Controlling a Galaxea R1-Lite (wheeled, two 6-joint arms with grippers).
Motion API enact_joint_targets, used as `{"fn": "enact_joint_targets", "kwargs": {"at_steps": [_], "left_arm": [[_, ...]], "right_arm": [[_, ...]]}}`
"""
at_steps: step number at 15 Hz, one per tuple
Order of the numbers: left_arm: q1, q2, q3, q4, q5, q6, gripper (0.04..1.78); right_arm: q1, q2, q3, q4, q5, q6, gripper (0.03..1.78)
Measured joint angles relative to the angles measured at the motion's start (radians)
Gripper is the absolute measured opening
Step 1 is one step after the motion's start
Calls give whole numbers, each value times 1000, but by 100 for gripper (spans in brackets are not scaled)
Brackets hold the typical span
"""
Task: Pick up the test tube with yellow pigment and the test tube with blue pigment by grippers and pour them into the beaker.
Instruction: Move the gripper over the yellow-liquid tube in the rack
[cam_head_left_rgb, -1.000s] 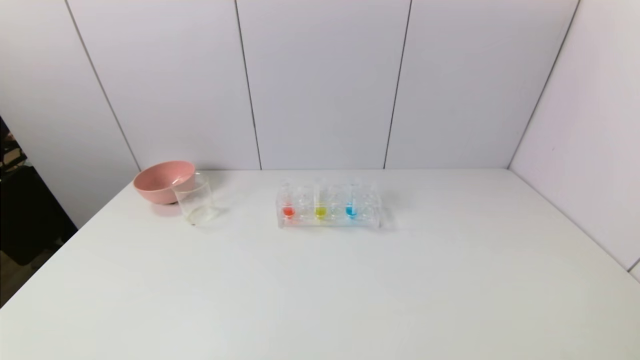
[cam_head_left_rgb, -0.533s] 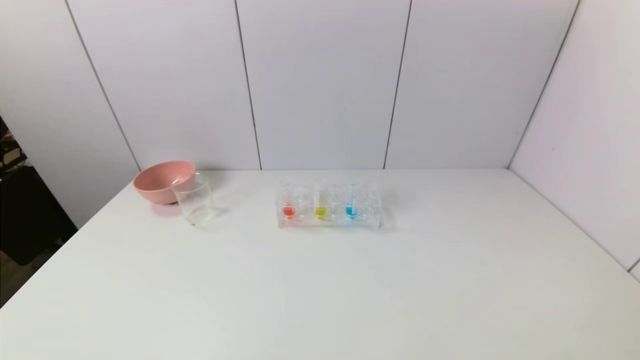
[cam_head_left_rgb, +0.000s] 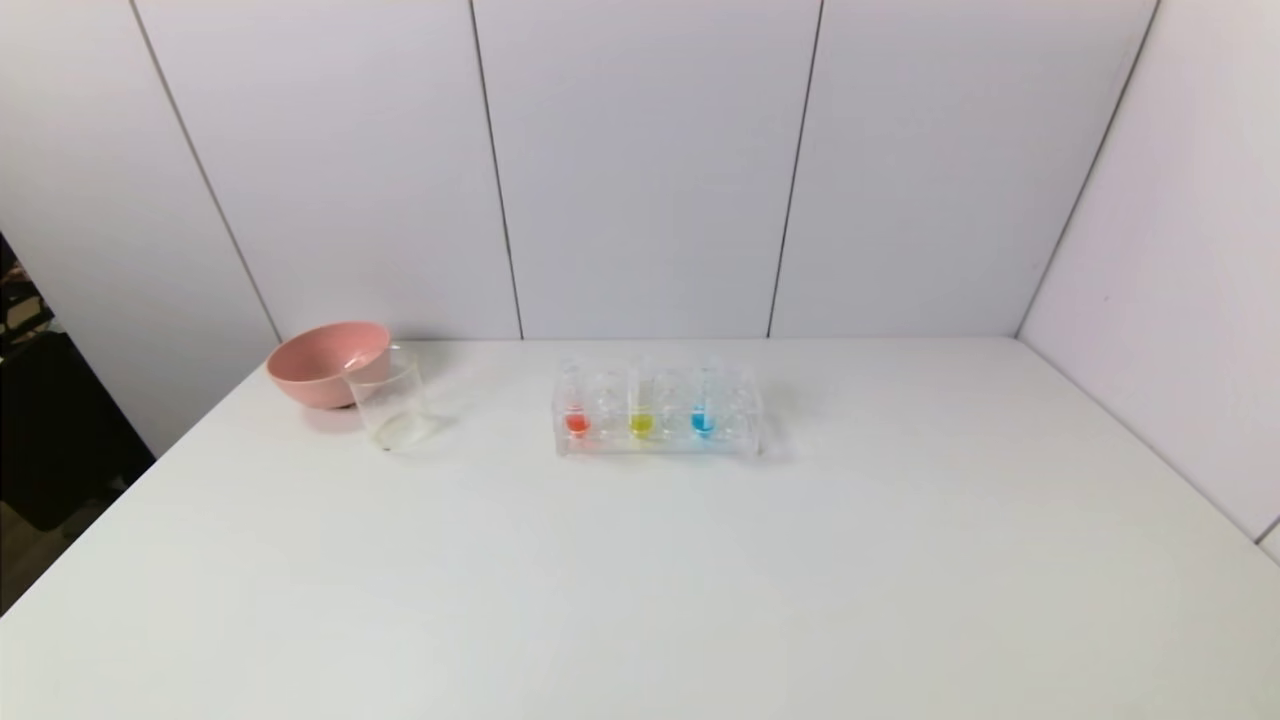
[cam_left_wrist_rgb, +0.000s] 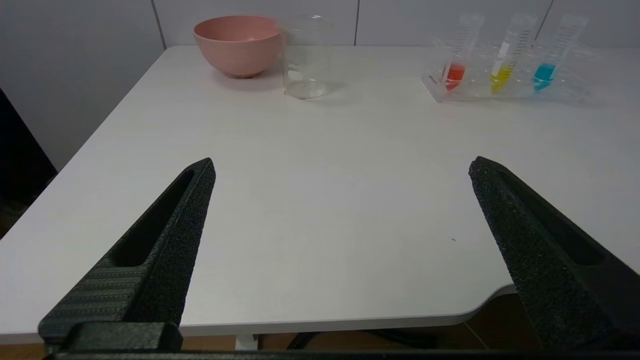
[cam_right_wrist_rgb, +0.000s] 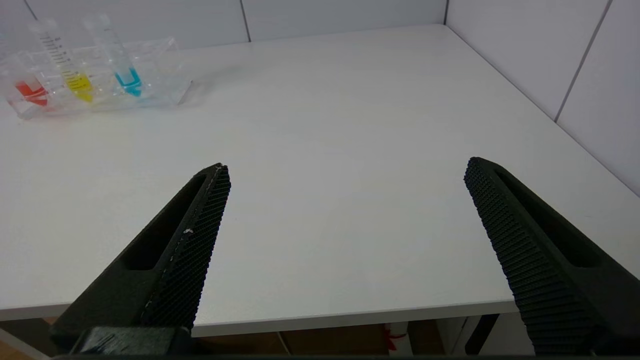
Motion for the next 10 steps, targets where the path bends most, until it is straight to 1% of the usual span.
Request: {"fn": "enact_joint_targets", "kwargs": {"at_steps": [2, 4, 6, 8, 10], "left_arm": [[0, 35, -84, 58, -27, 0, 178], [-3, 109, -177, 74, -67, 1, 178], [-7, 212, -270, 74, -97, 2, 178], [-9, 331, -354, 59, -106, 1, 178], [-10, 456, -411, 4, -109, 1, 178]], "right_arm": [[0, 0, 0, 0, 0, 0, 171], [0, 0, 0, 0, 0, 0, 171], [0, 0, 0, 0, 0, 0, 171], [0, 0, 0, 0, 0, 0, 171], [0, 0, 0, 0, 0, 0, 171]]}}
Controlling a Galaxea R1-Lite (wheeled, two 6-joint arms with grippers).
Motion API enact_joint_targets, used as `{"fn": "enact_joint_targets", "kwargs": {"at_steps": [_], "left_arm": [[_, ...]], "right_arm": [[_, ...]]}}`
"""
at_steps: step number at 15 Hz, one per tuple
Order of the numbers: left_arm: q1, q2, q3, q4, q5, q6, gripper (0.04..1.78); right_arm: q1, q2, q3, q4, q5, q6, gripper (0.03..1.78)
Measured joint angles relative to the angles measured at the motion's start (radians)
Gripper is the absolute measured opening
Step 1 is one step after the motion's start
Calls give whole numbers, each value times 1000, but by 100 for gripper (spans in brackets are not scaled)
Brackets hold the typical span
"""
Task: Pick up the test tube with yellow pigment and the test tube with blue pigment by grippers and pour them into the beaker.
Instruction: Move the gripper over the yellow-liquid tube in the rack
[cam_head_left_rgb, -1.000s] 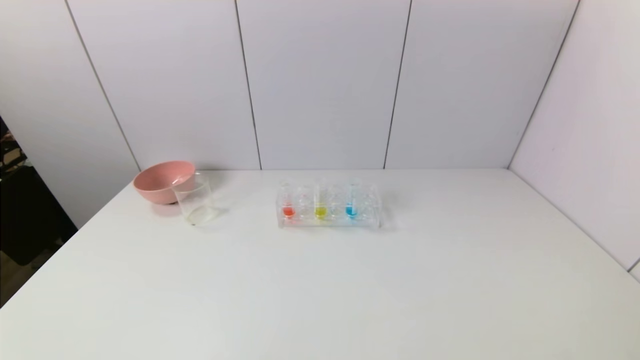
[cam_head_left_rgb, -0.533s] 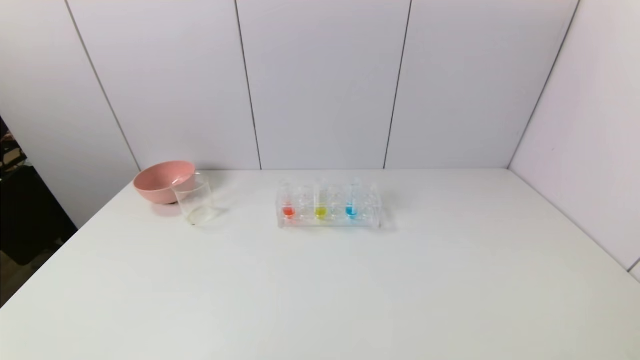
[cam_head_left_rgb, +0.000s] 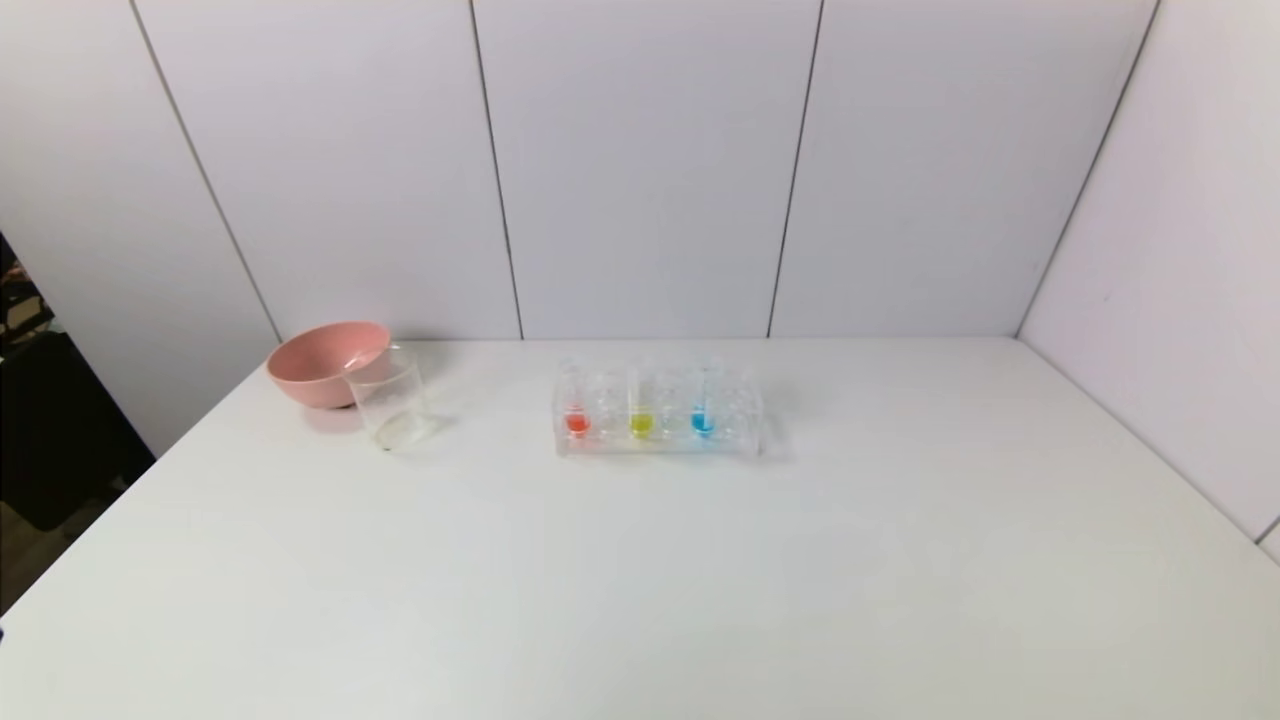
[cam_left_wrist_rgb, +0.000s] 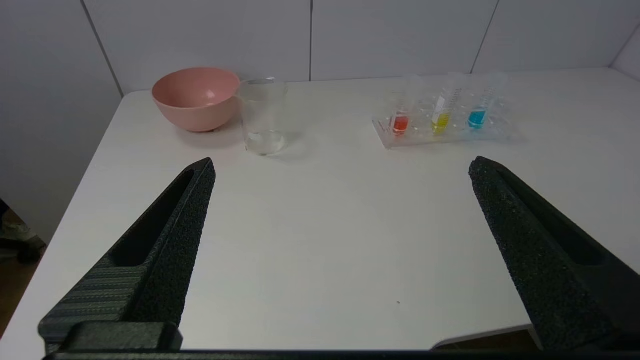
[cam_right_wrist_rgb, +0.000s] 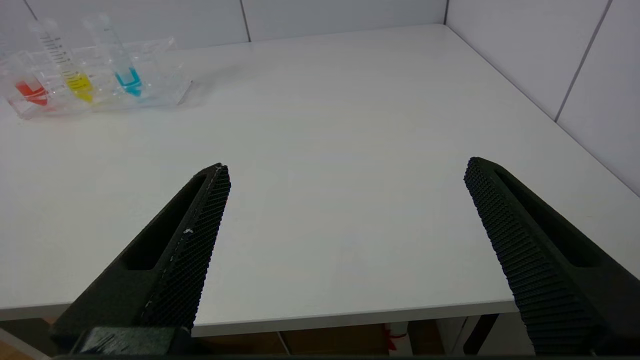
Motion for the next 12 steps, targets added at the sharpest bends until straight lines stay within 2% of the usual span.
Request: {"fn": "enact_joint_targets", "kwargs": {"at_steps": [9, 12], "left_arm": [[-8, 612, -140, -434, 1, -13, 178], [-72, 775, -194, -533, 31, -52, 178]], "right_arm": [[0, 0, 0, 0, 0, 0, 171], [0, 0, 0, 0, 0, 0, 171]]}}
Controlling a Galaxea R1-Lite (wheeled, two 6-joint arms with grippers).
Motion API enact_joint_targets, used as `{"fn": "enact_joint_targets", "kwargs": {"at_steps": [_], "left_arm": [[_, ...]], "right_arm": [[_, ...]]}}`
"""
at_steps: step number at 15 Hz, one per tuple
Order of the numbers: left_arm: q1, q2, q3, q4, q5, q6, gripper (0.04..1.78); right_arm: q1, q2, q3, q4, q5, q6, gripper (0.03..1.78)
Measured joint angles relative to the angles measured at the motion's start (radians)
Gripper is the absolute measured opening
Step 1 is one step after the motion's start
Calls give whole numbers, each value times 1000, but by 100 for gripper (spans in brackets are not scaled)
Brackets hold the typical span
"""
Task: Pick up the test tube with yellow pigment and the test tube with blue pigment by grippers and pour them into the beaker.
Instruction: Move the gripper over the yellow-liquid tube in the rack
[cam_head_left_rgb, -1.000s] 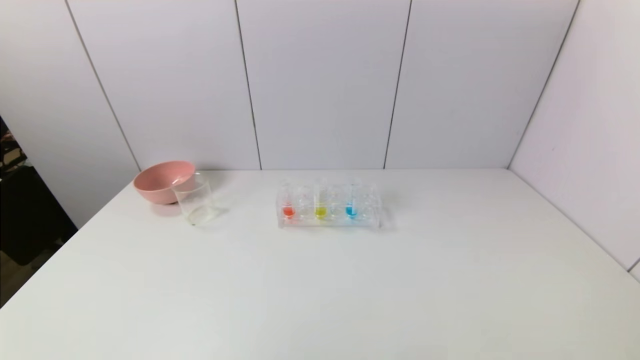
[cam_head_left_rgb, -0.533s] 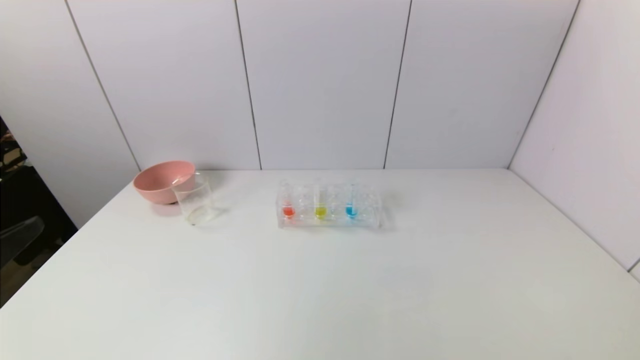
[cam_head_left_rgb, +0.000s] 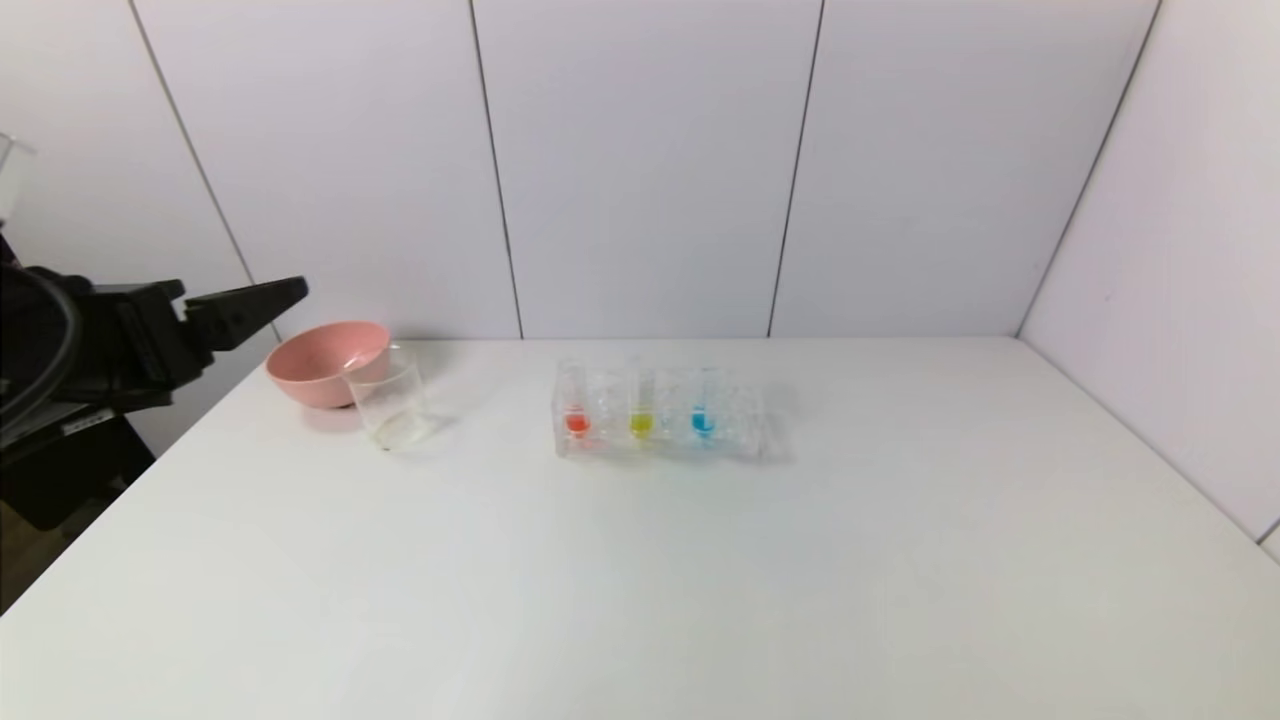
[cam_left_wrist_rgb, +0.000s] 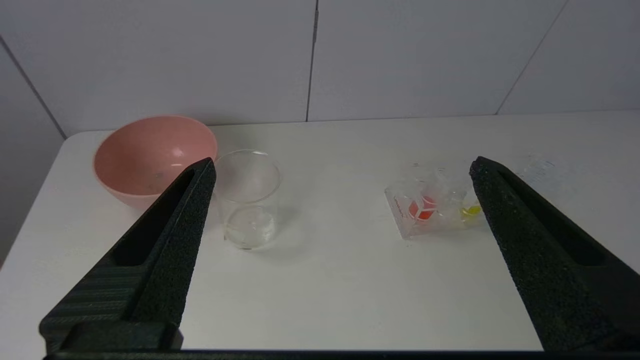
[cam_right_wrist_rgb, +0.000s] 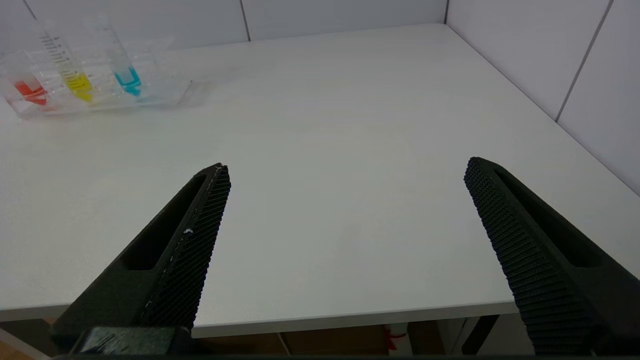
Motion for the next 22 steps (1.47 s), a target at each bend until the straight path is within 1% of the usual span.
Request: {"fn": "enact_joint_targets", "kwargs": {"at_steps": [3, 8, 11, 15, 17, 19, 22], "left_arm": [[-130, 94, -41, -40, 88, -34, 178], [-382, 173, -84, -63, 342, -72, 178], [-499, 219, -84, -101, 454, -73, 178], [-593, 292, -76, -147, 487, -70, 178], [-626, 342, -76, -187, 526, -69, 178], [-644, 408, -76, -256, 559, -69, 178], [-663, 507, -76, -398, 583, -69, 178]], "right_arm": [[0, 0, 0, 0, 0, 0, 171], [0, 0, 0, 0, 0, 0, 171], [0, 0, 0, 0, 0, 0, 171], [0, 0, 0, 0, 0, 0, 171], [0, 0, 0, 0, 0, 0, 171], [0, 0, 0, 0, 0, 0, 171], [1, 0, 0, 0, 0, 0, 171]]}}
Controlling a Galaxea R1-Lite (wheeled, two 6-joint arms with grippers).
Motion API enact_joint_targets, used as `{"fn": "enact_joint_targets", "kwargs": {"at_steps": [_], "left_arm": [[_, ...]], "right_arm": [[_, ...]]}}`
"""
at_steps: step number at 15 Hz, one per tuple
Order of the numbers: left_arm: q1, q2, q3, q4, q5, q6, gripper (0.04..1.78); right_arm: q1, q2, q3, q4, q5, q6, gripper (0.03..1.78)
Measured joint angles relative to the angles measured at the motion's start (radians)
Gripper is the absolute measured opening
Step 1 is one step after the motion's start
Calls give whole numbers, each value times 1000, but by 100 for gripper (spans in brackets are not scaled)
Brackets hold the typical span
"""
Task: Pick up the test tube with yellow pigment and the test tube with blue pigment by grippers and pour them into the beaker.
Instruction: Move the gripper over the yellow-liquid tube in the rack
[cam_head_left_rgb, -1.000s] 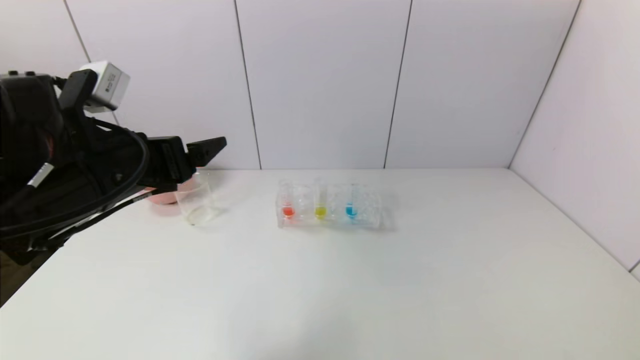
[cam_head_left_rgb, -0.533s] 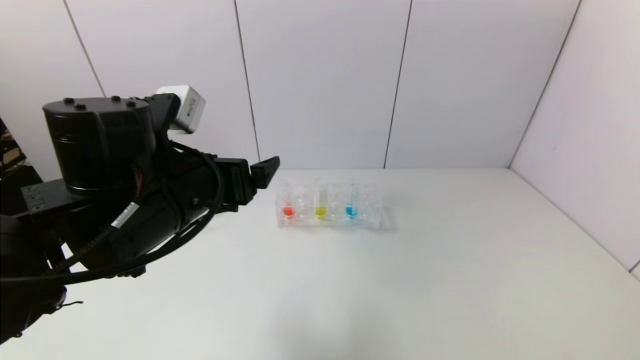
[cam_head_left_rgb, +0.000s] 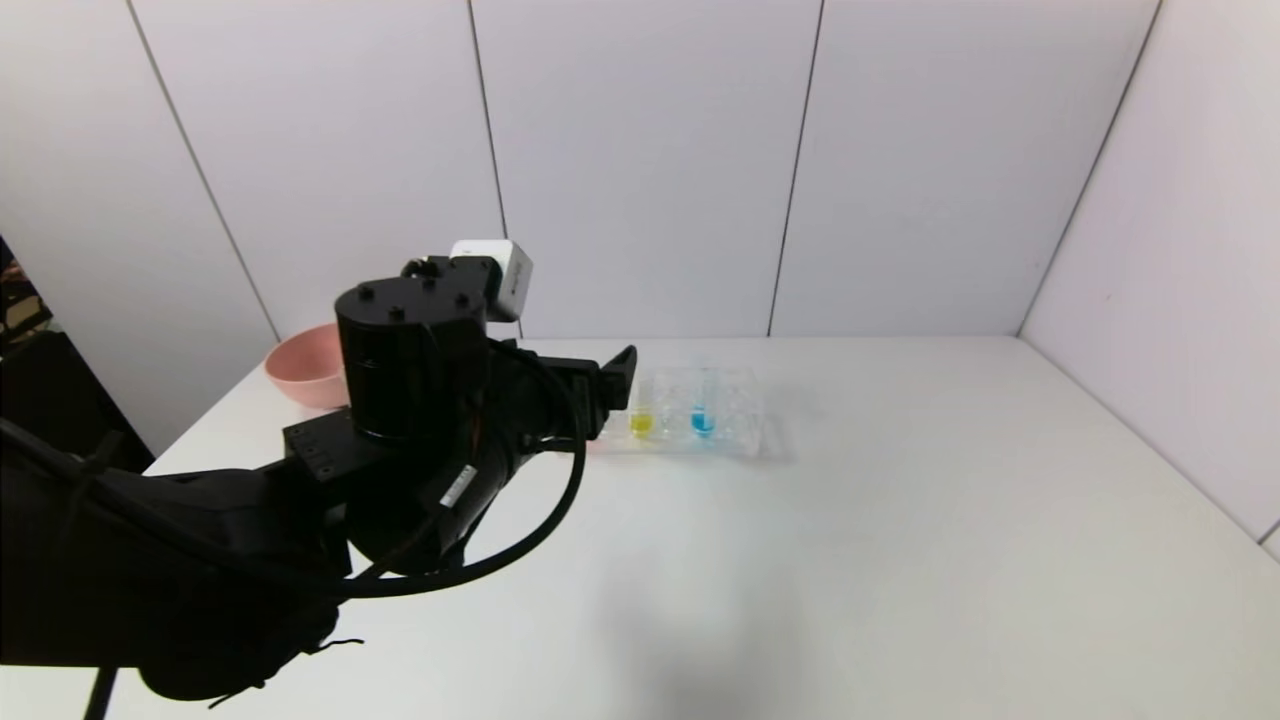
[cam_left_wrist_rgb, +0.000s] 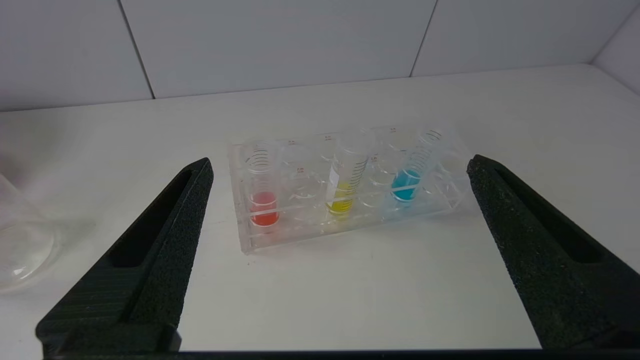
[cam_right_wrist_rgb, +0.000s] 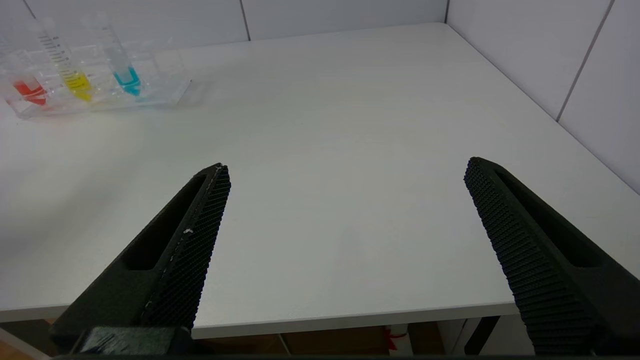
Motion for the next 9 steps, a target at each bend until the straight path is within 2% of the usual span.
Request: {"fn": "enact_joint_targets", "kwargs": {"at_steps": [3, 9], "left_arm": [[-19, 99, -3, -92, 36, 0, 178], [-29, 265, -16, -241, 41, 42, 178]], "right_arm": [[0, 0, 0, 0, 0, 0, 171], [0, 0, 0, 0, 0, 0, 171]]}}
